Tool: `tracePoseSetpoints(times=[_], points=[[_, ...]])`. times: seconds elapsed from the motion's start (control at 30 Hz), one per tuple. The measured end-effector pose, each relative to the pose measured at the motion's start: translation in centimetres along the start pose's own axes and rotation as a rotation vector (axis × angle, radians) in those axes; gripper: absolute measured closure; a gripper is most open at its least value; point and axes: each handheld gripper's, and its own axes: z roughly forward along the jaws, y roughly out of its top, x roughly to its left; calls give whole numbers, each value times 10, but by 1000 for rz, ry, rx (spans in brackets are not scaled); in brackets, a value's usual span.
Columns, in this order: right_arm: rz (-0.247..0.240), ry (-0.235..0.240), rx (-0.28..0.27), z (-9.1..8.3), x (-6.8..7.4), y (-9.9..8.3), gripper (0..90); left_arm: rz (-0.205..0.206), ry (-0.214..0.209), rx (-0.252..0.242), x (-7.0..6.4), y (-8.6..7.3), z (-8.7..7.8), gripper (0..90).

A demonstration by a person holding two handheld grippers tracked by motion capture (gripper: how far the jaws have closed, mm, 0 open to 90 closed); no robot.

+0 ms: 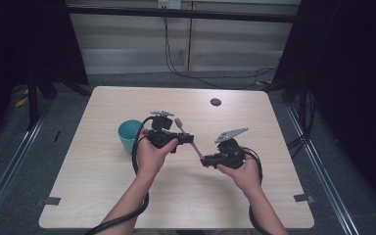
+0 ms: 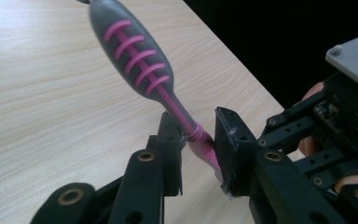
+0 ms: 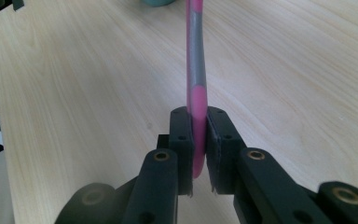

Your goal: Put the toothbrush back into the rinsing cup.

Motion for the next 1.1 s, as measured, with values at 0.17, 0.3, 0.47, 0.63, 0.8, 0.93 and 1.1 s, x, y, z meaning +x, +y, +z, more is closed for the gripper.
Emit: tracePoseSetpoints(times=[0.17,0.3,0.47,0.63,0.8,0.93,1.1], points=[[16,2,-3,1,2,1,817,-5,-4,-11,-1,0,0,734],[23,4,-22,1,1,1,817,-23,-11,-36,0,0,1,738],[32,11,-35,2,1,2,817,-31,-15,-51,-1,-1,2,720],[25,14,-46,0,2,2,817,-30,-16,-58,0,-1,2,734],[14,21,-45,1,4,4,814,-50,-30,-67,0,-1,1,783],[9,26,-44,4,7,4,804,-35,-25,-64,-3,1,1,791],[-13,28,-37,10,13,6,778,-51,-19,-68,-4,1,2,800]])
